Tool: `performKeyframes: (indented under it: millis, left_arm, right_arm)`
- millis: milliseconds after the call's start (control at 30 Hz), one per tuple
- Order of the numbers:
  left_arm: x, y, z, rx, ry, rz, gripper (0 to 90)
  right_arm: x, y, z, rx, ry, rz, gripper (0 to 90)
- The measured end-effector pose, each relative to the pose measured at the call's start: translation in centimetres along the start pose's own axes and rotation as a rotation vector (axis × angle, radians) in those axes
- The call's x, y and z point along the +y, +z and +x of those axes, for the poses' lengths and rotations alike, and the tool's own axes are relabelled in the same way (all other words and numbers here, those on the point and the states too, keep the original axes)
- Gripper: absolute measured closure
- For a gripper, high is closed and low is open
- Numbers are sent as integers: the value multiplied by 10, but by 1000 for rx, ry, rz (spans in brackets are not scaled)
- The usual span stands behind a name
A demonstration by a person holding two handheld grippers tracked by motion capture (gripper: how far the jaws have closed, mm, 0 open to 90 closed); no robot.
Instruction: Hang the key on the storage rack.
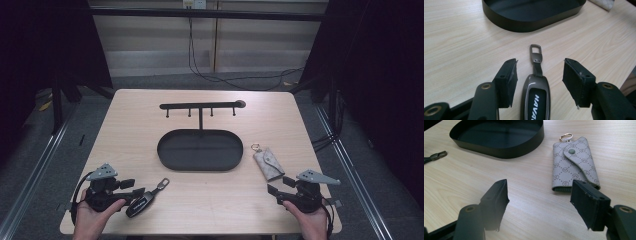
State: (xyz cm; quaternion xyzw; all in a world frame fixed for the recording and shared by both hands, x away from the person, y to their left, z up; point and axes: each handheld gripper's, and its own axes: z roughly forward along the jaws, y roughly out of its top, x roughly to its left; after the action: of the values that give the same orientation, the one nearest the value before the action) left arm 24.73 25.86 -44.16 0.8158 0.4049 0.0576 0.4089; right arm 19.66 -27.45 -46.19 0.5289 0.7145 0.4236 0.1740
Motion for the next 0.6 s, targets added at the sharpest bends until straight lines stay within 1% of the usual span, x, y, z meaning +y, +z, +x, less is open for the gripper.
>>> performKeyframes:
  millis: [67, 100, 133, 200, 233, 300, 333, 400, 433, 467, 500, 567, 600]
  left_arm:
    - [3, 1, -1, 1, 11, 6, 474]
    - [4, 1, -2, 13, 9, 3, 454]
    - [4, 1, -2, 13, 9, 3, 441]
    - [8, 3, -4, 11, 27, 21, 440]
    - [9, 4, -5, 18, 34, 30, 440]
    - [12, 7, -5, -10, 36, 57, 447]
    - [14, 8, -6, -16, 34, 71, 461]
    - [15, 10, -7, -8, 33, 79, 469]
    - [19, 10, -6, -19, -1, 87, 469]
    - [19, 10, -6, -19, -1, 87, 476]
    - [22, 8, -5, -12, -15, 91, 489]
    - [25, 7, -5, 7, 2, 107, 532]
    - [26, 7, -6, 7, -2, 108, 540]
  right_arm:
    - [0, -1, -1, 2, 6, -2, 298]
    - [0, -1, -1, 4, 5, -1, 296]
    - [0, -1, -1, 4, 5, -1, 296]
    - [0, 0, -1, 6, 3, 1, 294]
    - [0, 1, 0, 6, 0, 2, 294]
    - [0, 1, 0, 6, -1, 4, 294]
    - [0, 1, 0, 6, -1, 3, 293]
    - [0, 0, 0, 3, -1, 1, 287]
    - [0, 0, 0, 4, 0, 1, 287]
    - [0, 0, 0, 3, 1, 1, 285]
    - [0, 0, 0, 2, 3, 1, 283]
    - [0, 1, -1, 3, 5, 3, 283]
    - [0, 1, -1, 3, 7, 5, 283]
